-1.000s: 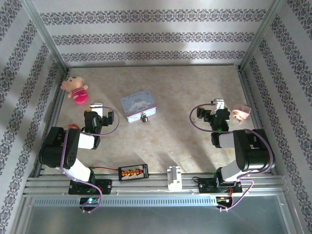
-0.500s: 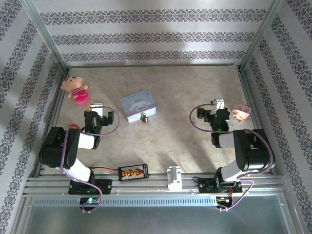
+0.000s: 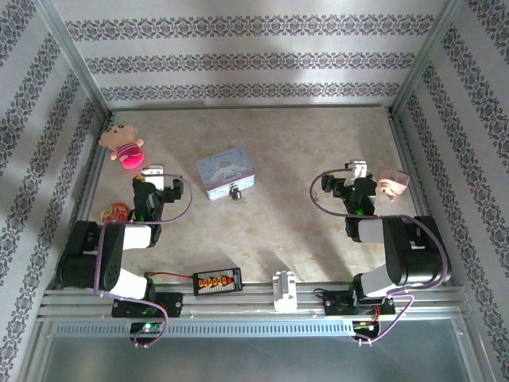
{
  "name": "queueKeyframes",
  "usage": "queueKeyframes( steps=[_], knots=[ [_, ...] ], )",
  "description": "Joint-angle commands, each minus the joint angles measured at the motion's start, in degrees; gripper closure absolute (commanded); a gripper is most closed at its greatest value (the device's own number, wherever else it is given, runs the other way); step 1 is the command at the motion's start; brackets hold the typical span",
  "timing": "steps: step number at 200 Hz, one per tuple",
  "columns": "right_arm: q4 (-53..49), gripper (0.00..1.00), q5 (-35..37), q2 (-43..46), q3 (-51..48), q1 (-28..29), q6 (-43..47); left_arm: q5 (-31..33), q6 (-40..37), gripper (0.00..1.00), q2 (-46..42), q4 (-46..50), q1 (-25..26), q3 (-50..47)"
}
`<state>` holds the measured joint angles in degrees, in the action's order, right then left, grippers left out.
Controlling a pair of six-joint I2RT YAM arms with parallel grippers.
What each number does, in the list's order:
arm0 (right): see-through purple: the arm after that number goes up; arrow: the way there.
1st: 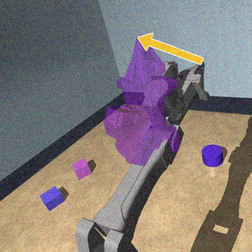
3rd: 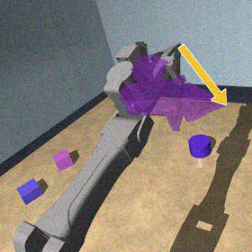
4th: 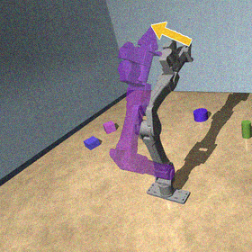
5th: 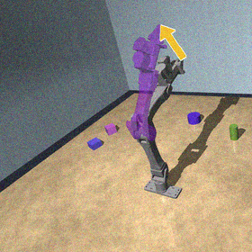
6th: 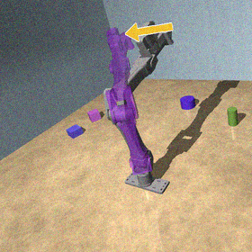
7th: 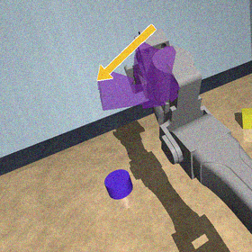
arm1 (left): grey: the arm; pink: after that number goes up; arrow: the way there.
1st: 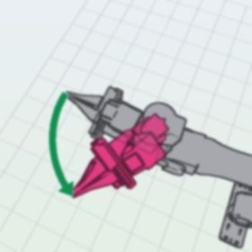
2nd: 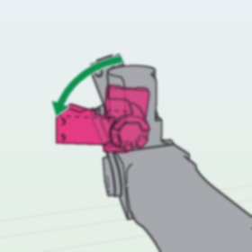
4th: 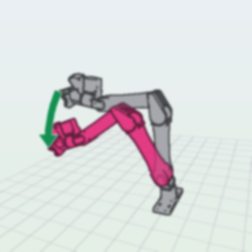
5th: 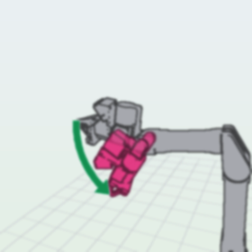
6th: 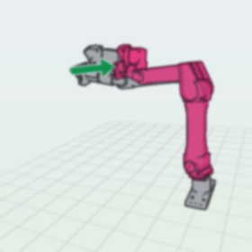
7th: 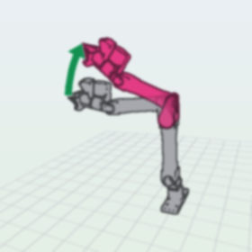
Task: Unlock a padlock with a key
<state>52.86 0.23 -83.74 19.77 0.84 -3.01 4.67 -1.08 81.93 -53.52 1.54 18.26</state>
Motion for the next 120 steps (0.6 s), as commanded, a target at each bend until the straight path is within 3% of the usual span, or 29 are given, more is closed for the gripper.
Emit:
queueKeyframes(
  steps=[1, 49, 65, 120],
  knots=[
    [-2.4, 0.02, 1.8, 5.7, 0.3, -0.2, -0.3, 1.8, 0.8, 0.01, -5.2, 0.1, 0.5, -1.7],
    [-19.1, 0.02, 3.3, 18.8, 1.0, 2.1, -5.3, 1.1, 6.4, 0.01, -17.4, 4.1, 0.6, -2.3],
    [-28.5, 0.07, 6.7, 20.9, 4.1, 5.0, -4.9, 0.0, 8.5, 0.01, -19.4, 7.6, 0.6, -0.6],
    [-59.7, 0.25, 7.5, 16.9, 18.5, 9.6, -15.9, -3.5, 17.1, 0.01, -20.6, 10.8, 0.6, 1.9]
  ],
)
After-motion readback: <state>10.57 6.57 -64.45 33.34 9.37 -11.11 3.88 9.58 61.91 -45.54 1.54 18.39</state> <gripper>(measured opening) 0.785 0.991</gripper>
